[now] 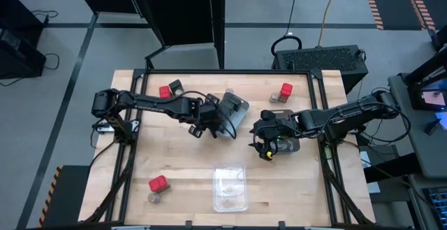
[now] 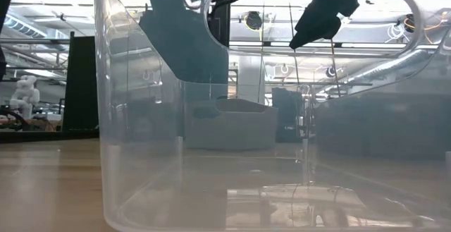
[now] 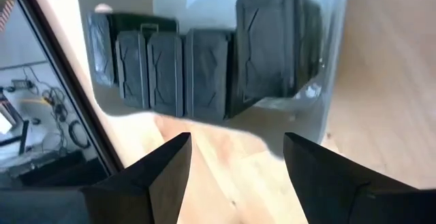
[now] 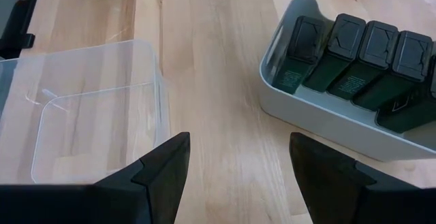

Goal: Sort spices by type
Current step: Put the black spice can into the gray bin

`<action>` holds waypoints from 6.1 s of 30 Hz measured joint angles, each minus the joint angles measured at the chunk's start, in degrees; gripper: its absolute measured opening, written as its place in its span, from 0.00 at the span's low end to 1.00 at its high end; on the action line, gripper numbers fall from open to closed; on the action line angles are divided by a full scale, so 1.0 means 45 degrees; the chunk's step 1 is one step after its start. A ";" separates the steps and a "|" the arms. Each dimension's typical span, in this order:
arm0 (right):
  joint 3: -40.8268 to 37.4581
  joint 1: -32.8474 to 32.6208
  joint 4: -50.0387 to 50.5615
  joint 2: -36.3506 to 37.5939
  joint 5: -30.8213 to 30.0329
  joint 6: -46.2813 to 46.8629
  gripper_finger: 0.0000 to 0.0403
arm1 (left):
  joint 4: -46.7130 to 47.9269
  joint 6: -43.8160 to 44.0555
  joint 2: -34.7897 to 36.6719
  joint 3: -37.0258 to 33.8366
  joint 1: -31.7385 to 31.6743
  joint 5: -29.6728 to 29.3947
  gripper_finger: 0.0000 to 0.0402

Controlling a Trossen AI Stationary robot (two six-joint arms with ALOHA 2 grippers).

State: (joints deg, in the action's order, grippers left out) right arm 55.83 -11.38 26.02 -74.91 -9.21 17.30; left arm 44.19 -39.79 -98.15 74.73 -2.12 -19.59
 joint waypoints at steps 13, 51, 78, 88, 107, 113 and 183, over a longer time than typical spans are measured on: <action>0.0000 0.0015 -0.0049 0.0000 -0.0311 -0.0133 0.59 | -0.2659 0.2108 -0.0421 0.1304 0.0394 0.2227 0.55; 0.0000 0.0005 -0.0044 0.0000 -0.0322 -0.0088 0.59 | -0.1831 0.2433 -0.2273 0.1279 -0.0048 0.2765 0.04; 0.0000 0.0004 0.0449 -0.0005 -0.0316 0.0048 0.59 | 0.0356 0.2514 -0.0193 0.2440 -0.0224 0.1893 0.04; 0.0000 -0.0108 0.0558 -0.0005 -0.0382 0.0366 0.59 | 0.4200 0.4788 0.2149 0.2440 -0.4468 0.1041 0.04; 0.0000 -0.0583 0.0170 -0.0005 -0.0389 0.0223 0.59 | 0.5395 0.7731 0.0694 0.2156 -1.0693 0.3728 0.04; 0.0000 -0.0578 0.0175 -0.0005 -0.0389 0.0164 0.59 | 0.5400 0.7387 0.0306 0.2022 -1.0494 0.3695 0.12; 0.0000 -0.0544 0.0066 -0.0005 -0.0991 0.0344 0.59 | 0.3530 0.6869 0.0311 0.0352 -0.9818 0.1320 0.51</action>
State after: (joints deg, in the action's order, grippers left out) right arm 55.83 -13.82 26.32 -74.94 -13.67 18.85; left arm 60.07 -8.88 -96.75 76.31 -46.30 -13.65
